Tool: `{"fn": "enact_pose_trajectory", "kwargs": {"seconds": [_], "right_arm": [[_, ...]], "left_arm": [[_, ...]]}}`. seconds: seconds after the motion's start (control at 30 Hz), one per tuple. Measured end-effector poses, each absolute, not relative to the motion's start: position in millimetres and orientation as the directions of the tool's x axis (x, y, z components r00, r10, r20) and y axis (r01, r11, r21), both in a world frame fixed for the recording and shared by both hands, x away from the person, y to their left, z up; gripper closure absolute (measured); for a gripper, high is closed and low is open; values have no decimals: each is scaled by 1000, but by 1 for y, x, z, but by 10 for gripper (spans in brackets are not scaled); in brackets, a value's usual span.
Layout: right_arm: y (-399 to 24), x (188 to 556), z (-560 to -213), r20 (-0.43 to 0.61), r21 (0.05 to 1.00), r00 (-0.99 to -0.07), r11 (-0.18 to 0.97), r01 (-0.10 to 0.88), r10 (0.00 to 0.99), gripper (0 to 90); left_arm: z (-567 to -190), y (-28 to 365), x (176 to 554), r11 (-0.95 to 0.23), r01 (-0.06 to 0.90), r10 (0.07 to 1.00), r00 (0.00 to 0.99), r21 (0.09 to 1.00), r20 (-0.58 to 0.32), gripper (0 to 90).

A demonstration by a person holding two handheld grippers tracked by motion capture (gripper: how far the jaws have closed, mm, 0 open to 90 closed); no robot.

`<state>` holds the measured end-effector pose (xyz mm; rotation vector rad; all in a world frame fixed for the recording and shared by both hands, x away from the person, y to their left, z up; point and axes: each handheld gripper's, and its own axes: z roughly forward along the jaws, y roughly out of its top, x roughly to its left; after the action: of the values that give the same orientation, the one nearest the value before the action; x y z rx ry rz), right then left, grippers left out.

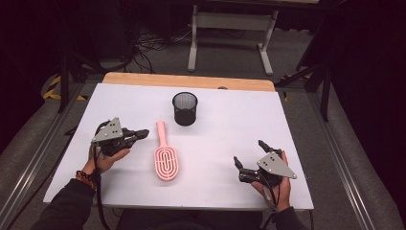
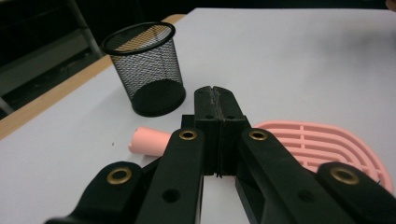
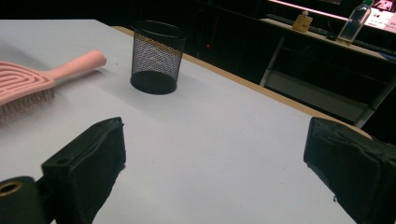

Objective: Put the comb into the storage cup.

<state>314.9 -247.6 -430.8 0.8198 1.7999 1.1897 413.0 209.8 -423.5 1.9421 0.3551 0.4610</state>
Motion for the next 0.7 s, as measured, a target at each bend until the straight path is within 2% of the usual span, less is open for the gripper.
{"fn": "enact_pose_trajectory", "kwargs": {"seconds": [0.37,0.7], "right_arm": [[-247,317,-434,-276,928,-466,360,99,840,62],[-244,317,-437,-288,920,-477,378,104,831,62]], "left_arm": [[-418,174,449,-474,54,388,909,879,153,899],[-426,145,476,-594,84,365,914,800,175,899]]}}
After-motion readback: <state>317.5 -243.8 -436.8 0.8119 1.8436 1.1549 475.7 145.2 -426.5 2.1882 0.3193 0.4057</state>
